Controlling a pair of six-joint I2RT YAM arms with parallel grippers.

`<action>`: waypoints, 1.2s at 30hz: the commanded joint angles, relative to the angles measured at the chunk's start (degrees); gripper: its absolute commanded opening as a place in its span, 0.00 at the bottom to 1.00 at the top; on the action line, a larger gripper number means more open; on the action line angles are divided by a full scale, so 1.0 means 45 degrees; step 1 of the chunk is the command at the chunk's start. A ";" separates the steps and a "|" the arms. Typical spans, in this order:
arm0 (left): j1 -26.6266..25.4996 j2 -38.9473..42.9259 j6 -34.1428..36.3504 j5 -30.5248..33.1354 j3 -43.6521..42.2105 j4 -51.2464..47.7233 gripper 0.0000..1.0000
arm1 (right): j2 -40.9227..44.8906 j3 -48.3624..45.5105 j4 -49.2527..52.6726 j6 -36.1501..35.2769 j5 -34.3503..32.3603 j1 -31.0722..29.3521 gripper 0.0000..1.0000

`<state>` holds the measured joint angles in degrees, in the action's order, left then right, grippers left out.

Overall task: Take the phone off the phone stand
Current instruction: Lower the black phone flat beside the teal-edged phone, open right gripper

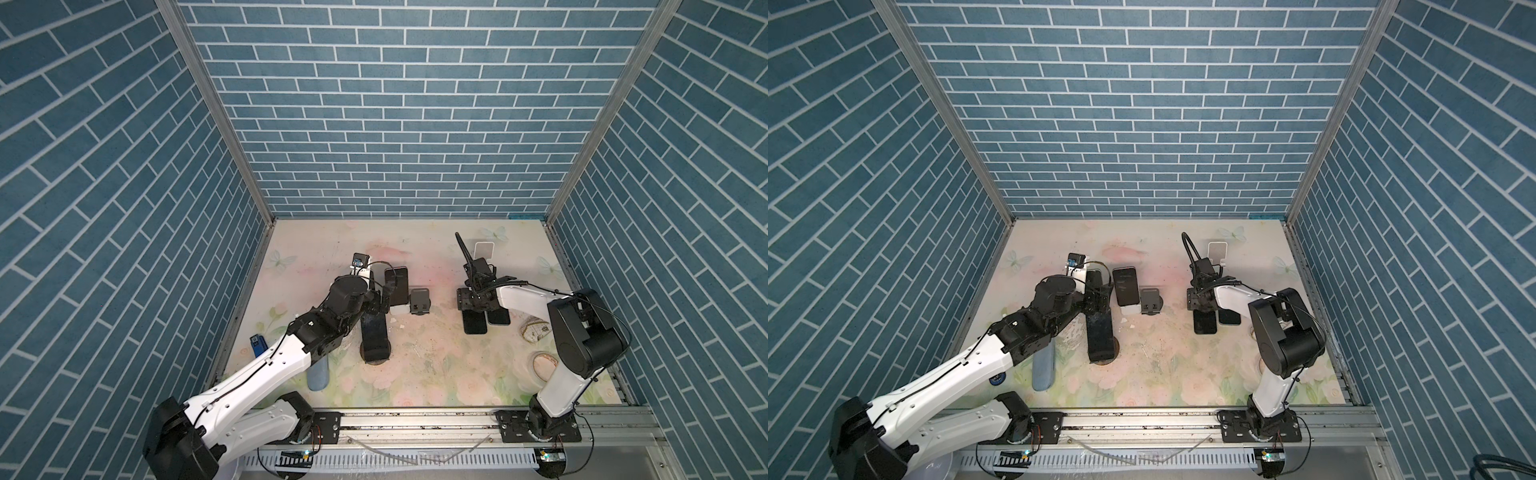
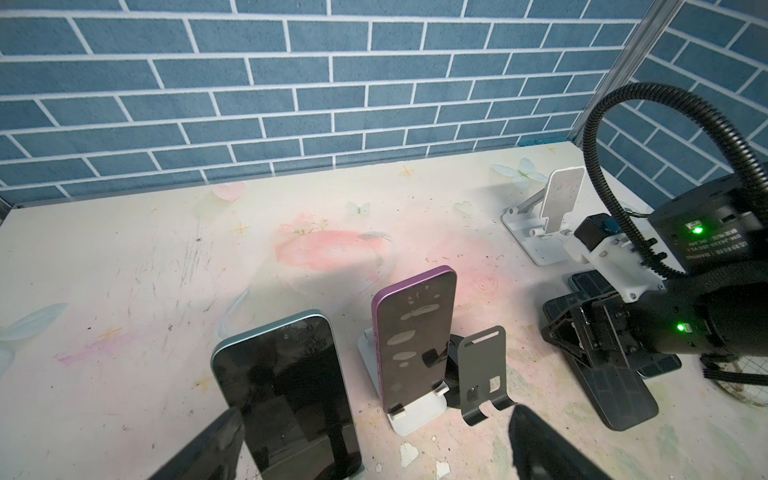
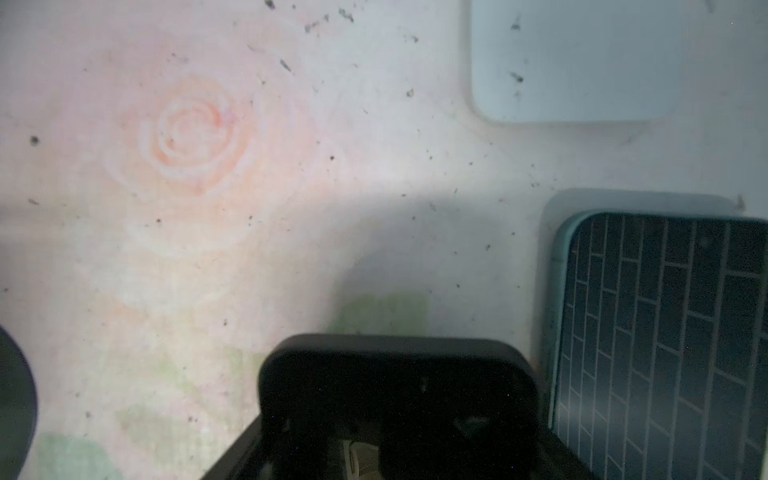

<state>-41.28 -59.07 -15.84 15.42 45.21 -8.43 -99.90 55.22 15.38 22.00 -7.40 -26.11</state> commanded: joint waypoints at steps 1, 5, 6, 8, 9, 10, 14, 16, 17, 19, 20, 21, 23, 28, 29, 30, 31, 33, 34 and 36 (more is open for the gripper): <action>-0.0071 -0.0059 0.0075 0.0148 0.0441 -0.0275 1.00 | -0.0524 0.0307 0.0195 -0.0455 -0.0570 0.0068 0.68; -0.0086 -0.0068 -0.0036 0.0206 0.0368 -0.0187 1.00 | -0.0608 0.0258 0.0293 -0.0436 -0.0857 0.0065 0.69; -0.0086 -0.0068 -0.0084 0.0207 0.0349 -0.0117 1.00 | -0.0631 0.0258 0.0332 -0.0436 -0.0927 0.0061 0.70; -0.0087 -0.0130 -0.0133 0.0153 0.0354 0.0014 1.00 | -0.0671 0.0302 0.0355 -0.0470 -0.0944 0.0060 0.71; -0.0093 -0.0167 -0.0166 0.0114 0.0345 0.0070 1.00 | -0.0691 0.0292 0.0367 -0.0475 -0.0936 0.0062 0.71; -0.0101 -0.0218 -0.0171 0.0089 0.0378 0.0080 1.00 | -0.0725 0.0296 0.0370 -0.0475 -0.0925 0.0060 0.72; -0.0119 -0.0384 -0.0187 0.0030 0.0543 -0.0075 1.00 | -0.0883 0.0395 0.0451 -0.0445 -0.0969 0.0059 0.75; -0.0144 -0.0375 -0.0184 0.0050 0.0541 -0.0119 1.00 | -0.0959 0.0465 0.0535 -0.0395 -0.0993 0.0061 0.76; -0.0154 -0.0374 -0.0174 0.0069 0.0509 -0.0087 1.00 | -0.0993 0.0510 0.0548 -0.0378 -0.0941 0.0062 0.76; -0.0173 -0.0310 -0.0205 0.0098 0.0425 -0.0026 1.00 | -0.1057 0.0617 0.0679 -0.0292 -0.0954 0.0068 0.77; -0.0166 -0.0306 -0.0205 0.0089 0.0374 0.0033 1.00 | -0.1081 0.0667 0.0723 -0.0242 -0.0963 0.0060 0.78; -0.0178 -0.0272 -0.0204 0.0089 0.0334 0.0075 1.00 | -0.1082 0.0680 0.0734 -0.0221 -0.0910 0.0060 0.78; -0.0181 -0.0253 -0.0195 0.0089 0.0324 0.0091 1.00 | -0.1087 0.0707 0.0690 -0.0182 -0.0859 0.0074 0.79; -0.0183 -0.0234 -0.0172 0.0108 0.0363 -0.0053 1.00 | -0.1141 0.0876 0.0781 -0.0162 -0.0946 0.0060 0.82; -0.0183 -0.0211 -0.0197 0.0128 0.0365 -0.0052 1.00 | -0.1107 0.0890 0.0786 -0.0162 -0.0942 0.0058 0.83; -0.0183 -0.0224 -0.0203 0.0128 0.0379 -0.0072 1.00 | -0.1068 0.0892 0.0783 -0.0162 -0.0960 0.0064 0.83; -0.0183 -0.0207 -0.0192 0.0128 0.0363 -0.0063 1.00 | -0.1029 0.0897 0.0801 -0.0162 -0.0957 0.0060 0.84; -0.0183 -0.0194 -0.0213 0.0129 0.0349 -0.0048 1.00 | -0.0828 0.0871 0.0875 -0.0162 -0.0991 0.0062 0.85; -0.0210 -0.0194 -0.0226 0.0132 0.0349 -0.0025 1.00 | -0.0713 0.0868 0.0894 -0.0181 -0.0987 0.0060 0.86; -0.0205 -0.0201 -0.0223 0.0136 0.0345 -0.0057 1.00 | -0.0351 0.0866 0.0864 -0.0291 -0.0949 0.0060 0.87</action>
<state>-41.67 -60.73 -16.32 15.55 45.84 -8.71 -102.74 58.65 15.27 22.02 -10.41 -26.06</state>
